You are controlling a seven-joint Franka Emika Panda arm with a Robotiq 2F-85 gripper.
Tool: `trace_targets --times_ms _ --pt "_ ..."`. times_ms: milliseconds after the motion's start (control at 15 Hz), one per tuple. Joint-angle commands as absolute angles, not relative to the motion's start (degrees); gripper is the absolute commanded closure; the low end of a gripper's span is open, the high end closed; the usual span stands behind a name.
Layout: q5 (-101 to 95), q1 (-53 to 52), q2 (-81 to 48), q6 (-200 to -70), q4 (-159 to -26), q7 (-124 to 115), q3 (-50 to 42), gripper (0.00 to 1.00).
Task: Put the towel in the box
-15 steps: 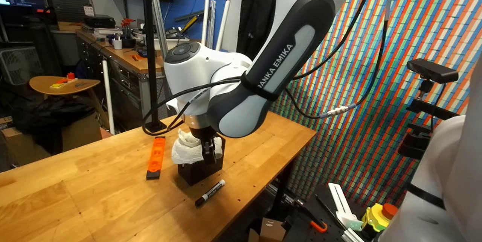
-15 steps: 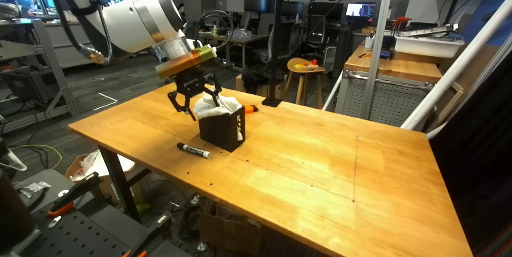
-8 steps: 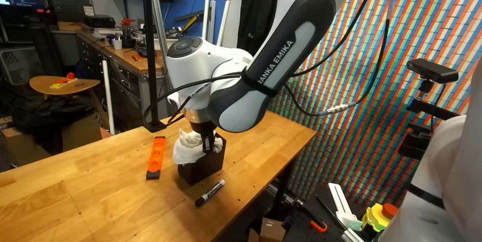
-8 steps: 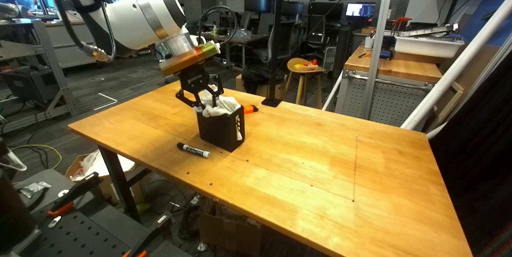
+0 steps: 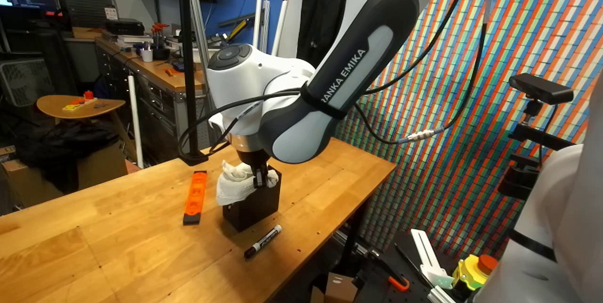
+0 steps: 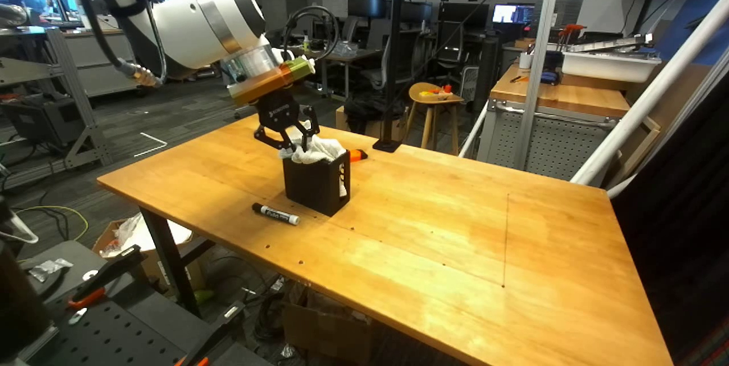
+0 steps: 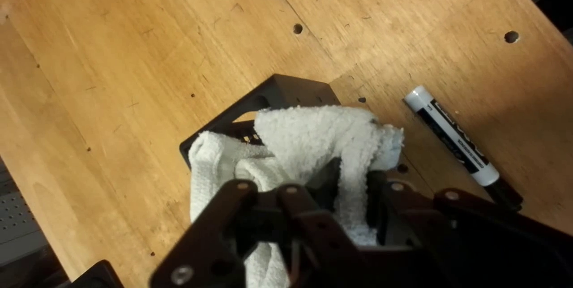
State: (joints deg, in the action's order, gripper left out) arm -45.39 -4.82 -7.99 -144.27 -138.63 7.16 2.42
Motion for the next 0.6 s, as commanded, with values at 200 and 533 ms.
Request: trace_targets --times_ms 200,533 --pt "-44.75 -4.69 -6.38 -138.94 -135.66 11.40 3.03 0.94" --pt "-44.38 -4.75 -8.02 -138.34 -132.49 13.95 3.53 0.94"
